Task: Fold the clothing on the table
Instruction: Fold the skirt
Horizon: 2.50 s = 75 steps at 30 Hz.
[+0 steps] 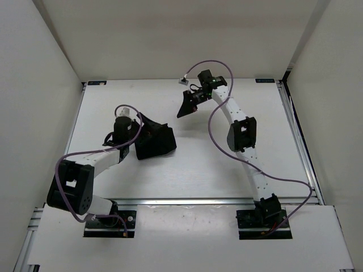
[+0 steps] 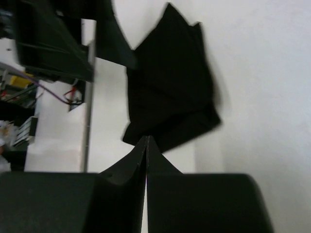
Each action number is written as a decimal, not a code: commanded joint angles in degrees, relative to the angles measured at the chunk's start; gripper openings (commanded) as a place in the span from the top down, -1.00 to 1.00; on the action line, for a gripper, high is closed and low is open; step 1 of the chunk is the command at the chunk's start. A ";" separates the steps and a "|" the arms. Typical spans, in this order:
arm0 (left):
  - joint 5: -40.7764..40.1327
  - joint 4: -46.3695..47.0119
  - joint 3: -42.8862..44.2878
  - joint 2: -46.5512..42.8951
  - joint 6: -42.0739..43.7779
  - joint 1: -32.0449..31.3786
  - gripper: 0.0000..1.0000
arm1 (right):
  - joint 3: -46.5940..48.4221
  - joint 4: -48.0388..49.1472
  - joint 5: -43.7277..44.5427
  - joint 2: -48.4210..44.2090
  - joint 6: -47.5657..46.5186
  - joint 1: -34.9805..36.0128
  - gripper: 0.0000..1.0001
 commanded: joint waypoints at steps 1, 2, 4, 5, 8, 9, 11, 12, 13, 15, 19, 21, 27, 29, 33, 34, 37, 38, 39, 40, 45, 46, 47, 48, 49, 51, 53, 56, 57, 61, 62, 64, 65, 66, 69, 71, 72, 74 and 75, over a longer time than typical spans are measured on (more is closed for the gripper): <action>0.15 -7.30 0.97 -1.06 6.75 -0.79 -0.88 | 1.50 -6.73 -6.75 -4.33 -3.59 3.27 1.00; 0.95 -7.65 0.54 -0.71 7.10 -0.61 -0.82 | 0.97 -7.54 -6.66 -4.42 -4.73 3.97 1.00; 4.11 -6.78 -0.69 0.52 7.71 -0.61 -0.30 | 0.01 -8.25 -5.08 -4.60 -5.19 5.29 0.99; 4.55 -7.13 -0.79 1.14 8.15 -0.61 -0.11 | -0.44 -8.08 -4.55 -4.60 -4.84 5.82 0.98; 5.26 -6.86 -1.23 2.28 8.42 -1.93 0.61 | -3.95 -6.15 -2.18 -4.60 -3.60 7.40 1.00; 5.35 -6.86 -1.40 2.54 8.42 -2.28 0.67 | -5.35 -6.23 -1.39 -4.95 -3.60 7.84 1.00; 5.44 -6.52 -1.84 2.81 8.51 -2.46 0.69 | -6.68 -6.23 -0.77 -4.86 -2.99 9.16 1.00; 5.53 -6.25 -2.36 2.72 8.25 -2.37 0.68 | -7.29 -5.27 -0.16 -4.95 -2.55 9.69 1.00; 5.87 -5.81 -3.07 2.55 8.16 -2.20 0.68 | -7.38 -4.39 -0.06 -4.86 -1.33 9.95 1.00; 6.58 -5.11 -3.33 2.90 7.90 -1.84 0.66 | -8.00 -2.54 -0.24 -5.04 0.43 10.31 1.00; 7.11 -2.92 -4.22 5.62 7.55 -2.11 0.68 | -10.28 -0.87 0.90 -4.51 1.85 11.54 1.00; 7.72 -2.12 -3.78 7.98 7.63 -2.63 0.68 | -10.89 -0.17 2.31 -4.07 2.98 11.80 1.00; 8.96 -0.02 -1.67 13.09 7.20 -6.75 0.78 | -11.60 2.73 3.01 -0.47 7.55 10.48 1.00; 8.08 -0.18 -1.93 13.88 6.15 -7.38 0.81 | -10.99 3.26 4.24 1.28 8.70 9.52 1.00; 7.63 -1.59 -2.19 14.94 5.97 -8.96 0.89 | -8.70 1.68 9.69 2.25 6.86 10.57 1.00; 7.55 -1.24 -2.45 14.51 5.96 -8.79 0.88 | -8.79 1.94 9.69 2.00 6.86 10.48 1.00; 7.55 -1.68 -0.80 15.20 6.31 -9.40 0.88 | -8.09 1.33 9.52 1.91 6.68 9.96 1.00; 8.33 -1.68 -0.27 15.64 6.31 -9.31 0.88 | -8.09 0.89 8.56 1.82 6.68 9.78 1.00; 9.30 -1.16 0.26 16.69 5.97 -9.66 0.88 | -8.26 -0.07 7.68 1.99 6.33 9.34 1.00; 10.61 0.41 0.44 17.48 5.61 -9.23 0.90 | -8.35 -0.51 7.67 1.99 6.07 8.56 1.00; 10.28 5.09 0.79 18.11 2.80 -9.58 0.89 | -4.76 -10.35 4.49 -0.99 -6.66 5.39 1.00; 10.27 5.52 1.32 17.93 2.36 -9.32 0.89 | -7.97 -10.36 6.77 -3.60 -8.77 5.21 0.99; 10.10 7.01 1.32 17.93 2.27 -9.14 0.89 | -10.52 -10.10 7.58 -4.85 -10.44 5.47 0.99; 10.18 7.63 1.15 18.10 1.23 -8.70 0.89 | -14.81 -10.44 10.72 -7.47 -14.72 6.52 1.00; 10.18 8.59 1.15 18.02 0.35 -8.35 0.89 | -18.94 -10.27 14.31 -9.41 -18.24 7.31 1.00; 10.36 11.14 0.62 18.19 -1.24 -7.56 0.89 | -21.26 -10.79 18.10 -10.22 -20.56 8.90 1.00; 10.10 12.38 1.05 18.45 -1.95 -8.08 0.89 | -20.93 -10.45 18.22 -10.40 -21.00 8.55 1.00; 9.92 13.08 2.46 19.42 -2.39 -8.52 0.90 | -18.99 -10.27 18.92 -10.75 -21.53 8.90 1.00; 10.01 13.52 2.55 19.94 -2.39 -8.70 0.90 | -18.64 -10.71 18.57 -10.66 -21.88 9.25 1.00; 10.79 14.84 2.38 20.74 -3.70 -9.31 0.90 | -14.86 -10.36 18.21 -11.28 -21.10 9.86 1.00; 10.36 15.11 2.38 20.74 -3.71 -9.40 0.90 | -15.03 -10.36 18.65 -11.28 -21.27 10.39 1.00; 10.36 15.11 1.94 20.30 -3.62 -9.40 0.89 | -16.42 -10.28 19.70 -11.19 -21.53 11.19 1.00; 9.92 15.28 1.85 19.95 -3.79 -9.31 0.89 | -17.13 -10.19 19.89 -11.19 -21.97 11.62 1.00; 10.01 14.85 1.59 19.60 -3.79 -8.88 0.89 | -17.92 -10.36 20.15 -11.19 -22.15 11.97 1.00; 10.36 14.76 1.67 19.51 -3.27 -7.74 0.85 | -18.28 -10.36 19.54 -11.98 -21.36 12.06 1.00; 10.71 14.93 1.85 19.69 -3.00 -7.56 0.84 | -18.02 -10.97 20.15 -12.68 -21.71 12.85 0.99; 11.15 15.19 2.20 20.64 -3.09 -7.12 0.84 | -18.28 -10.45 20.67 -12.60 -22.23 13.55 1.00; 12.37 15.55 3.34 21.62 -3.35 -6.94 0.82 | -19.68 -10.36 21.64 -12.60 -21.71 14.43 1.00; 12.38 15.90 3.78 22.40 -3.44 -6.85 0.81 | -20.82 -10.45 22.34 -12.60 -21.88 15.05 1.00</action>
